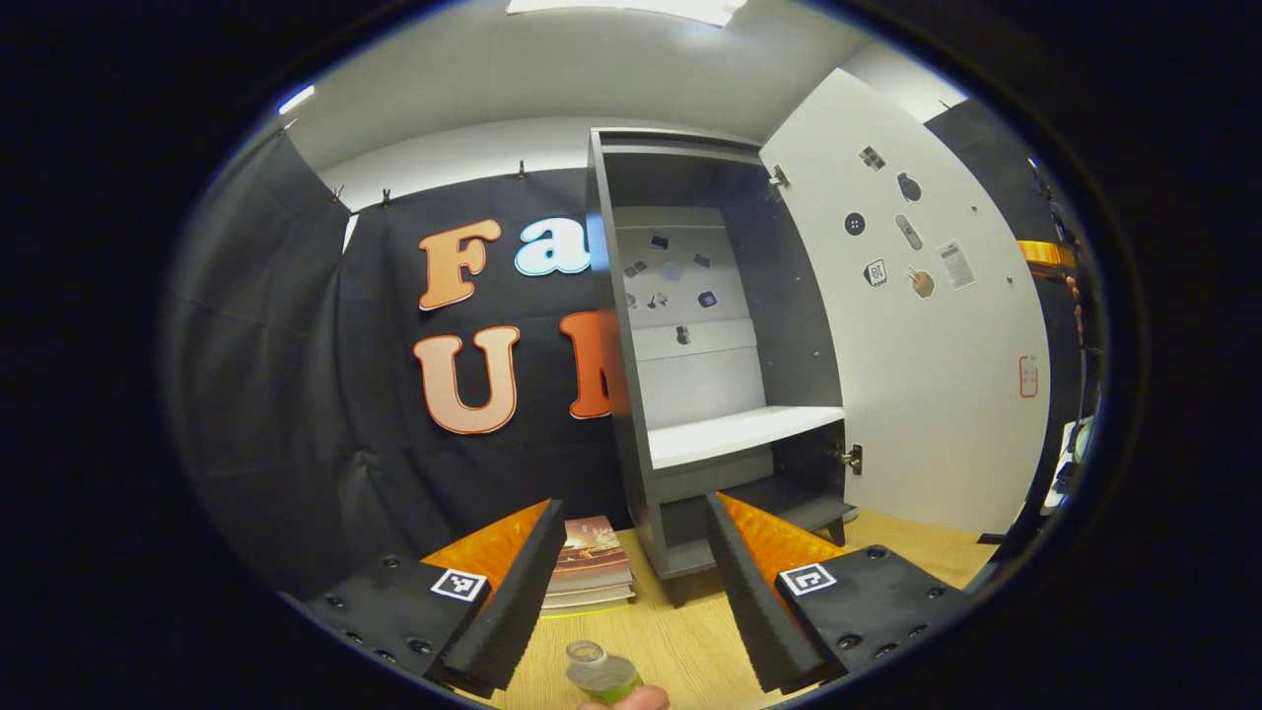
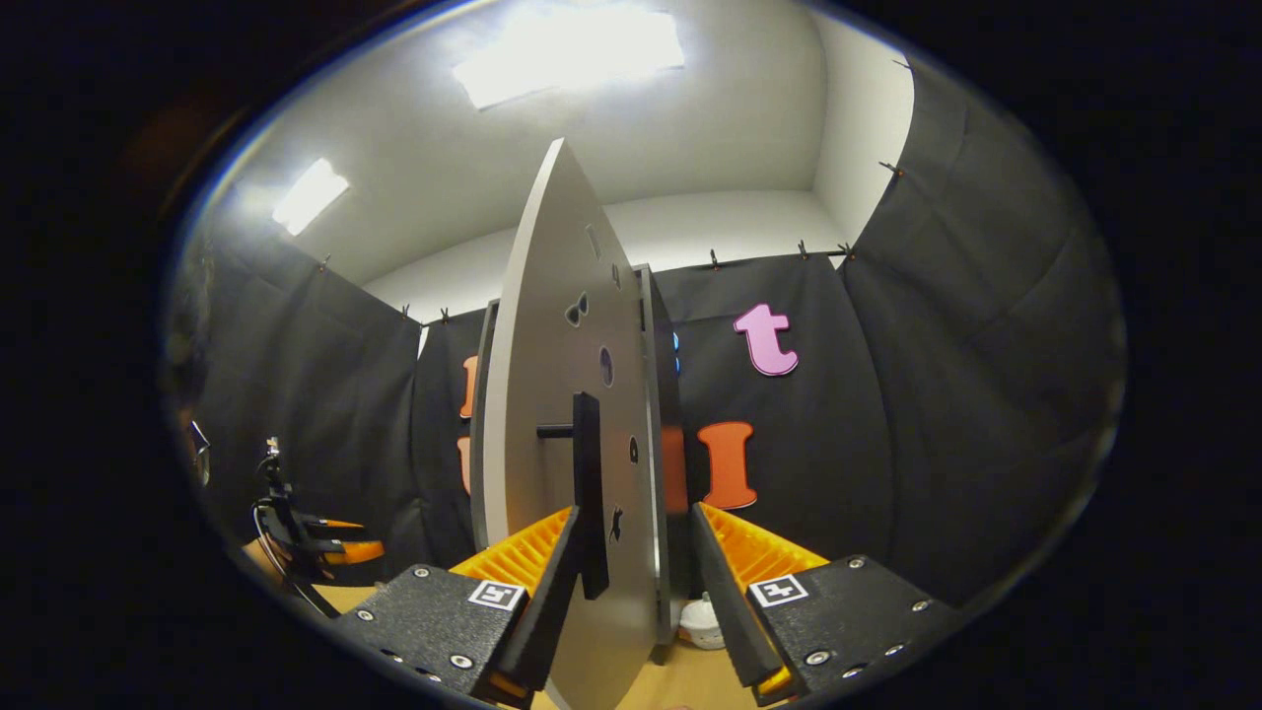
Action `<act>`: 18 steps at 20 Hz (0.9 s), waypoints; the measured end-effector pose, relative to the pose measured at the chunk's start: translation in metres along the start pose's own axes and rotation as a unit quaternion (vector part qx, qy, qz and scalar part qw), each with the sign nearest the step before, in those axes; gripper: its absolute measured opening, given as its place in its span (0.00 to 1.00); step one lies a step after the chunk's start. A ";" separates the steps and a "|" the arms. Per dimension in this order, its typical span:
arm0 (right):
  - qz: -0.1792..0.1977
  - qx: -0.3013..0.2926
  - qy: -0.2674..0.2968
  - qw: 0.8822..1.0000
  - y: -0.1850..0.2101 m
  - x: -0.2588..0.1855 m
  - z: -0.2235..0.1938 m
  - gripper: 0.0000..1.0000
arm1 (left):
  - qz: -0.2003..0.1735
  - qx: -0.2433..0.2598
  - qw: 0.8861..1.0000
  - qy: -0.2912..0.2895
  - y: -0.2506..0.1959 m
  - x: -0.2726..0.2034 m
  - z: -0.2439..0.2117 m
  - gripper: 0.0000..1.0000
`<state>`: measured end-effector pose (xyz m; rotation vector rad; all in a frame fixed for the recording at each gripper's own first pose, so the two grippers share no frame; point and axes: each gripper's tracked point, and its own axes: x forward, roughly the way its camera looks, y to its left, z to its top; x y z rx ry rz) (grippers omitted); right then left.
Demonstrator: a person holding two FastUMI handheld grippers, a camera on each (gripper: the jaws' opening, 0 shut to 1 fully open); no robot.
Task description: Open the cabinet door with the right hand, grasp the bottle in the cabinet with the left hand and place it on the coaster, then close the cabinet door with the right hand.
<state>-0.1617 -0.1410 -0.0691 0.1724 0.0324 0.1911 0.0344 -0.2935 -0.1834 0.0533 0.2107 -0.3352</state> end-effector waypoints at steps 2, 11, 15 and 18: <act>-0.011 -0.004 0.001 1.000 -0.007 0.002 0.002 0.72 | 0.000 -0.001 1.000 0.003 0.001 0.002 -0.004 0.92; 0.006 -0.004 0.033 0.999 0.000 0.018 -0.008 0.68 | 0.012 -0.040 0.999 0.018 0.027 0.023 0.000 0.92; 0.056 0.021 0.031 0.998 0.028 0.022 -0.014 0.68 | 0.014 -0.052 0.999 -0.002 0.037 0.029 0.016 0.91; 0.090 0.046 0.043 0.994 0.049 0.025 -0.022 0.67 | 0.016 -0.055 0.998 -0.006 0.042 0.031 0.019 0.92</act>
